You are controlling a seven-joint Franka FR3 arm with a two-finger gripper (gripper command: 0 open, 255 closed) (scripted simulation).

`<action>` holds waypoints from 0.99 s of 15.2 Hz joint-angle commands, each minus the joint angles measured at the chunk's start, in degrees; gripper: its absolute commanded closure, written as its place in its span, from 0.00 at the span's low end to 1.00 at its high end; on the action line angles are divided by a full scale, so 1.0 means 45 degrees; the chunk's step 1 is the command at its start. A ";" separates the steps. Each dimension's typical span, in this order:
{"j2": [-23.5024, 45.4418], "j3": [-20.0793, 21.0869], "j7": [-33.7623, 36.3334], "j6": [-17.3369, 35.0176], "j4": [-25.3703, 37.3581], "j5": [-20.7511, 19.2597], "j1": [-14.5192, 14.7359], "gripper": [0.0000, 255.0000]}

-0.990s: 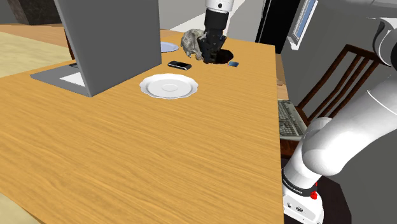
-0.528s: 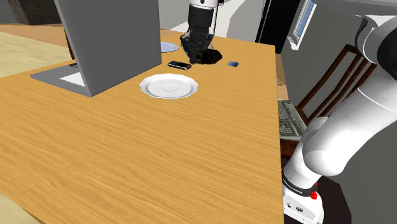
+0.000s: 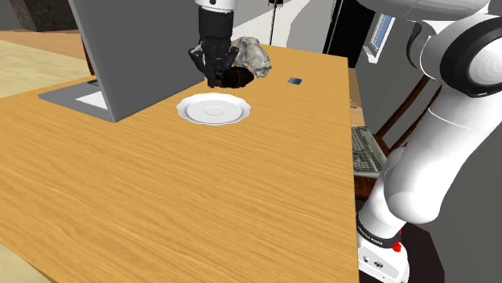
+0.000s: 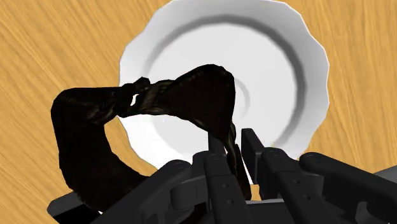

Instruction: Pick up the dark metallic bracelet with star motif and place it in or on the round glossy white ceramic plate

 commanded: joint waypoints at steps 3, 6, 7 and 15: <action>0.1635 0.0608 0.1205 -0.0300 0.1738 -0.0648 0.0687 1.00; 0.1394 0.0572 0.1200 0.0310 0.0906 -0.0553 0.0626 1.00; 0.1324 0.0562 0.1201 0.0508 0.0644 -0.0526 0.0608 1.00; 0.0981 0.0514 0.1219 0.1729 -0.0895 -0.0405 0.0524 1.00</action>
